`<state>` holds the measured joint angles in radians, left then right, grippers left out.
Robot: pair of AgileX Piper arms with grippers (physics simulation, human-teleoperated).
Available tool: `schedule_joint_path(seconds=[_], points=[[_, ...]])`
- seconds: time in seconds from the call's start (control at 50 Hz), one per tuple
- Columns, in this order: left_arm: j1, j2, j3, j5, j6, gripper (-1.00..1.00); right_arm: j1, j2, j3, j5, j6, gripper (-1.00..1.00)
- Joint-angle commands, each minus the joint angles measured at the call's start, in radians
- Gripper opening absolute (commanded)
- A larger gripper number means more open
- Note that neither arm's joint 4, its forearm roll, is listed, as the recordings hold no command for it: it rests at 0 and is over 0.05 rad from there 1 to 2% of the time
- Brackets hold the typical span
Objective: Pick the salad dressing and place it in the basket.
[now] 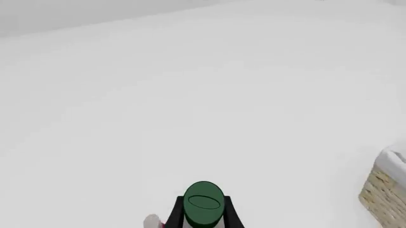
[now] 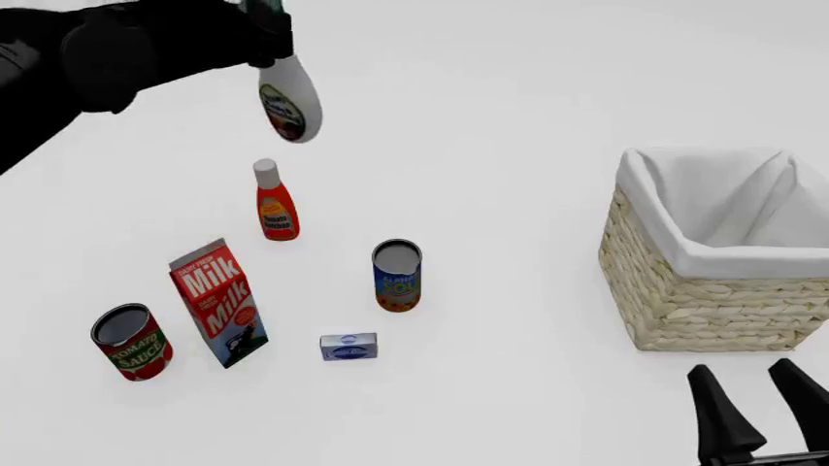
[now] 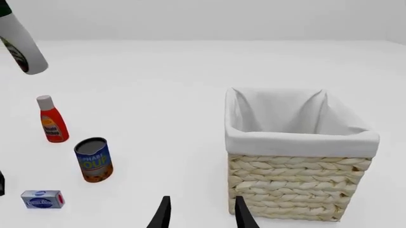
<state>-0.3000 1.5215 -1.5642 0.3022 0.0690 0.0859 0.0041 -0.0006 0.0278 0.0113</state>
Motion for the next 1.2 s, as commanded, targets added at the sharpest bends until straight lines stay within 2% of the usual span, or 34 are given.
schedule_joint_path(seconds=[0.02,0.2,0.4,0.56,0.6,0.62,0.78,1.1,1.2], points=[[-0.141,-0.050,0.047,-0.006,-0.001,-1.00,0.002,-0.002,0.000,-0.003,0.004,1.00],[-0.240,-0.042,0.081,-0.045,-0.033,-1.00,0.005,-0.002,0.000,-0.004,0.000,1.00],[-0.293,-0.018,0.111,-0.086,-0.061,-1.00,0.002,-0.003,0.000,-0.004,-0.002,1.00],[-0.317,-0.004,0.140,-0.118,-0.067,-1.00,-0.003,-0.004,0.000,-0.008,-0.002,1.00],[-0.330,-0.003,0.150,-0.126,-0.091,-1.00,-0.002,-0.004,0.000,-0.008,-0.004,1.00],[-0.333,-0.003,0.161,-0.137,-0.069,-1.00,0.000,-0.004,0.000,-0.007,-0.004,1.00],[-0.363,0.012,0.210,-0.176,-0.071,-1.00,0.002,-0.004,0.000,-0.007,0.003,1.00],[-0.385,0.012,0.249,-0.202,-0.072,-1.00,0.002,-0.004,0.000,-0.002,0.001,1.00],[-0.388,0.010,0.261,-0.208,-0.077,-1.00,0.018,-0.004,-0.005,0.010,-0.029,1.00]])
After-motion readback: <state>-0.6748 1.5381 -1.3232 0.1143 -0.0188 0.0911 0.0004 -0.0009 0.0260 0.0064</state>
